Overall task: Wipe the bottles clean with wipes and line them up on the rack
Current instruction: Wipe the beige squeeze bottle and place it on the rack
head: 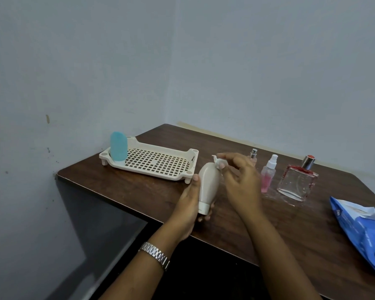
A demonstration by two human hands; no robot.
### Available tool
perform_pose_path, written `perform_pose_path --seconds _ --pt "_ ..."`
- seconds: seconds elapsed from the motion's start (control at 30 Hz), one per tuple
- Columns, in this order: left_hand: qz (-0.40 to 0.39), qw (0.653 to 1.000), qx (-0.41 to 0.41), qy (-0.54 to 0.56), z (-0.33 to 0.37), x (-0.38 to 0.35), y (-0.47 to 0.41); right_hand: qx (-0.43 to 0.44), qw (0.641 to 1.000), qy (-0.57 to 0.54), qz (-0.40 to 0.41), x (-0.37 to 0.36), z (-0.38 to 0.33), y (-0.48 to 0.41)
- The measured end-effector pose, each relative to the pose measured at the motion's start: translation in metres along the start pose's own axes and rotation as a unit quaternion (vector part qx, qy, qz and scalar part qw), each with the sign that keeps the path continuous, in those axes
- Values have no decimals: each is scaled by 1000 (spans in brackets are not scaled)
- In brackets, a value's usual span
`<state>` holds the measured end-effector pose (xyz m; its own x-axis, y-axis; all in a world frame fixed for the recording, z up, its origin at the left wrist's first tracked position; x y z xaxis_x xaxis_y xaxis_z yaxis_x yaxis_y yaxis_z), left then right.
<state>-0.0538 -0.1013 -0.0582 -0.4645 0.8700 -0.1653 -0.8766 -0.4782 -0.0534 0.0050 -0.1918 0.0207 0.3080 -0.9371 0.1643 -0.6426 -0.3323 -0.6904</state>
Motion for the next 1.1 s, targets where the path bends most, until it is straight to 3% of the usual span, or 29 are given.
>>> perform_pose_path --seconds 0.17,0.3,0.57,0.77,1.1 --pt "22 1000 -1 11 1 0 1 111 979 164 -38 -16 -8 18" --pt "49 998 10 35 2 1 2 125 970 196 -68 -19 -5 42" --pt "58 996 31 62 -1 5 0 121 976 138 -121 -9 -2 59" --pt "19 997 24 67 2 5 -2 110 983 121 -83 -2 5 30" --pt "-10 997 47 67 1 4 -1 -49 997 -53 -24 -4 19 3"
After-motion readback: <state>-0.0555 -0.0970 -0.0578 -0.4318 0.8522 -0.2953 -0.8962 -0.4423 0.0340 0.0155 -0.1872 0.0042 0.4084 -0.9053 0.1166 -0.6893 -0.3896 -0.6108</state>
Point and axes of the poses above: each hand's wrist, its own y-axis away from the middle knuckle, its own x-axis out of the back of the hand, z = x × y, the point moved 4 cm from there along -y, towards the middle knuckle, and after that the axes turned 9 degrees about -y, right-handed, at the moved point
